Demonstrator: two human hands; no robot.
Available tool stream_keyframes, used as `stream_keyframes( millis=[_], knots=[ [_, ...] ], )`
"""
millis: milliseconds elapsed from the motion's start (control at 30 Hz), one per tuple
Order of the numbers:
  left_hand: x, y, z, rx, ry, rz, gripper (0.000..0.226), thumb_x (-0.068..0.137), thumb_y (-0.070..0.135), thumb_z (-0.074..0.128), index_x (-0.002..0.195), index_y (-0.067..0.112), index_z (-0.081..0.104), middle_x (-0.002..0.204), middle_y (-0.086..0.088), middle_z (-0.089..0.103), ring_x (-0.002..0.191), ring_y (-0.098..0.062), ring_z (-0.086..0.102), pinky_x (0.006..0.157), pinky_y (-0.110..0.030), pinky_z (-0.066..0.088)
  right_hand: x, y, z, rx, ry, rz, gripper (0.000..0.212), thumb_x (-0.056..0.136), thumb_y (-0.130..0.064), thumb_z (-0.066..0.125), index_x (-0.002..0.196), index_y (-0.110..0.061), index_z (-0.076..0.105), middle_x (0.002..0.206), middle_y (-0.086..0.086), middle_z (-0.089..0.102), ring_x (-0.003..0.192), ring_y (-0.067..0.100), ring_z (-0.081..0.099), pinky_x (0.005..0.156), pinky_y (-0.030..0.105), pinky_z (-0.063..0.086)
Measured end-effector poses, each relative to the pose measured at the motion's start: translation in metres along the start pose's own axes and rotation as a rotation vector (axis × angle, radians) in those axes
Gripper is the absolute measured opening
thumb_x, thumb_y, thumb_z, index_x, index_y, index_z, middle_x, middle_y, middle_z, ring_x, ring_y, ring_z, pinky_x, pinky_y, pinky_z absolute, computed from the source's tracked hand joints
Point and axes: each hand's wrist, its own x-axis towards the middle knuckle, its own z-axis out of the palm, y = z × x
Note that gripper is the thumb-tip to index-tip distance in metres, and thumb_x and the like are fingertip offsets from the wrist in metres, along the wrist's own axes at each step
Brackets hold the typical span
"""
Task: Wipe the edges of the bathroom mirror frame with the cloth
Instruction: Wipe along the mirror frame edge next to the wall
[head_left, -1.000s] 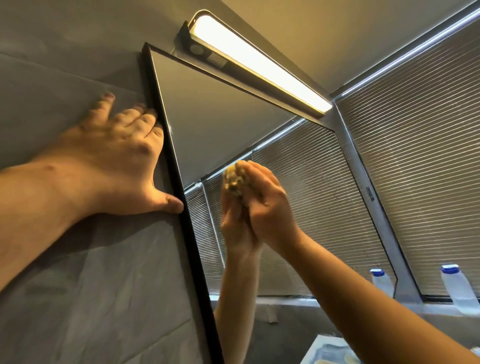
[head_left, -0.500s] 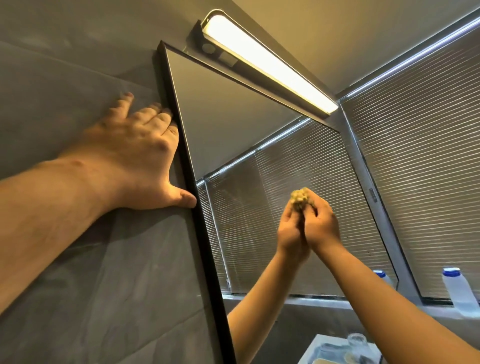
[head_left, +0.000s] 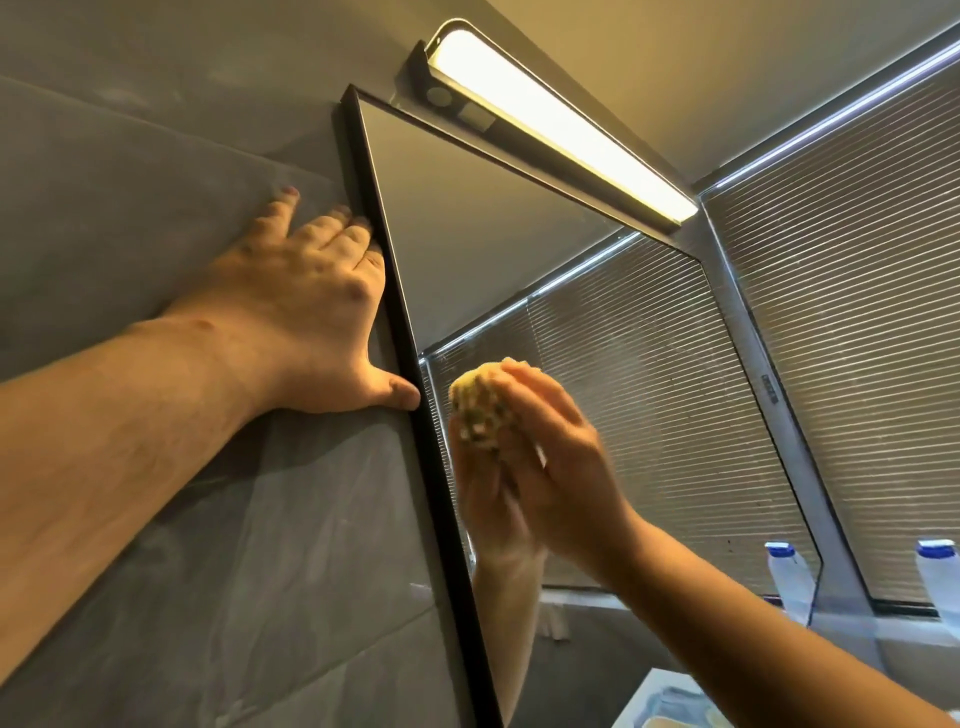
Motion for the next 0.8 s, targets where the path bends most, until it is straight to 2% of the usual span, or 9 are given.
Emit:
stream_keyframes(
  millis=[67, 133, 300, 400, 500, 600, 667, 700, 800],
  knots=[
    [-0.004, -0.006, -0.028, -0.045, -0.003, -0.062, 0.134, 0.053, 0.098, 0.027, 0.151, 0.007, 0.021, 0.161, -0.011, 0.017, 0.150, -0.024, 0.011, 0.120, -0.051, 0.004, -0.015, -0.015, 0.003, 0.018, -0.080, -0.122, 0.040, 0.094, -0.010, 0.051, 0.133, -0.003, 0.057, 0.140, 0.015, 0.052, 0.135, 0.027, 0.047, 0.112, 0.047, 0.038],
    [0.002, 0.006, -0.026, -0.101, 0.002, -0.037, 0.133, 0.054, 0.098, 0.027, 0.152, 0.008, 0.018, 0.162, -0.010, 0.014, 0.150, -0.024, 0.009, 0.121, -0.051, 0.003, -0.025, -0.019, 0.002, 0.032, -0.131, -0.194, 0.042, 0.092, -0.007, 0.050, 0.134, 0.000, 0.055, 0.141, 0.019, 0.051, 0.136, 0.031, 0.046, 0.111, 0.052, 0.038],
    [0.004, 0.002, -0.017, -0.142, 0.023, 0.003, 0.136, 0.052, 0.098, 0.021, 0.152, 0.007, 0.018, 0.162, -0.011, 0.015, 0.150, -0.024, 0.010, 0.121, -0.051, 0.003, 0.009, -0.012, 0.004, 0.059, -0.132, -0.254, 0.040, 0.092, 0.002, 0.054, 0.132, 0.003, 0.057, 0.138, 0.021, 0.053, 0.134, 0.031, 0.049, 0.112, 0.047, 0.039],
    [0.006, 0.005, -0.017, -0.160, 0.035, 0.018, 0.136, 0.050, 0.099, 0.022, 0.152, 0.007, 0.020, 0.161, -0.011, 0.017, 0.150, -0.024, 0.011, 0.121, -0.051, 0.004, 0.047, 0.002, 0.013, 0.024, -0.075, -0.165, 0.043, 0.088, 0.006, 0.060, 0.131, -0.001, 0.059, 0.136, 0.018, 0.056, 0.131, 0.028, 0.052, 0.107, 0.046, 0.044],
    [0.006, 0.004, -0.017, -0.157, 0.045, 0.014, 0.134, 0.052, 0.098, 0.026, 0.151, 0.007, 0.020, 0.161, -0.011, 0.017, 0.150, -0.024, 0.011, 0.121, -0.051, 0.004, 0.068, 0.024, 0.011, -0.028, 0.041, 0.002, 0.038, 0.092, -0.001, 0.060, 0.129, -0.007, 0.062, 0.133, 0.010, 0.061, 0.127, 0.019, 0.055, 0.105, 0.042, 0.046],
    [0.007, 0.004, -0.015, -0.160, 0.051, 0.015, 0.131, 0.055, 0.097, 0.030, 0.151, 0.008, 0.021, 0.161, -0.011, 0.017, 0.150, -0.024, 0.011, 0.120, -0.050, 0.003, 0.066, 0.031, -0.004, -0.045, 0.069, 0.201, 0.040, 0.094, -0.006, 0.057, 0.133, -0.013, 0.060, 0.132, 0.002, 0.061, 0.124, 0.010, 0.055, 0.108, 0.031, 0.043],
    [0.007, 0.004, -0.016, -0.169, 0.054, 0.018, 0.131, 0.055, 0.096, 0.032, 0.151, 0.007, 0.022, 0.161, -0.011, 0.018, 0.150, -0.024, 0.011, 0.120, -0.050, 0.003, 0.060, 0.029, -0.010, -0.077, 0.044, 0.238, 0.040, 0.093, -0.007, 0.059, 0.132, -0.015, 0.061, 0.127, 0.000, 0.062, 0.118, 0.009, 0.058, 0.104, 0.021, 0.044],
    [0.007, 0.003, -0.016, -0.169, 0.057, 0.020, 0.131, 0.055, 0.096, 0.032, 0.151, 0.007, 0.022, 0.161, -0.011, 0.018, 0.150, -0.024, 0.011, 0.120, -0.050, 0.004, 0.057, 0.027, -0.013, -0.087, 0.046, 0.239, 0.039, 0.092, -0.008, 0.061, 0.130, -0.016, 0.063, 0.123, 0.000, 0.063, 0.112, 0.009, 0.060, 0.100, 0.021, 0.047],
    [0.007, 0.003, -0.017, -0.180, 0.056, 0.021, 0.132, 0.053, 0.096, 0.028, 0.151, 0.007, 0.022, 0.161, -0.011, 0.018, 0.150, -0.024, 0.011, 0.121, -0.051, 0.004, 0.050, 0.023, -0.022, -0.084, 0.173, 0.200, 0.028, 0.085, -0.018, 0.071, 0.113, -0.016, 0.067, 0.105, 0.000, 0.066, 0.094, 0.016, 0.065, 0.084, 0.035, 0.056]
  ],
)
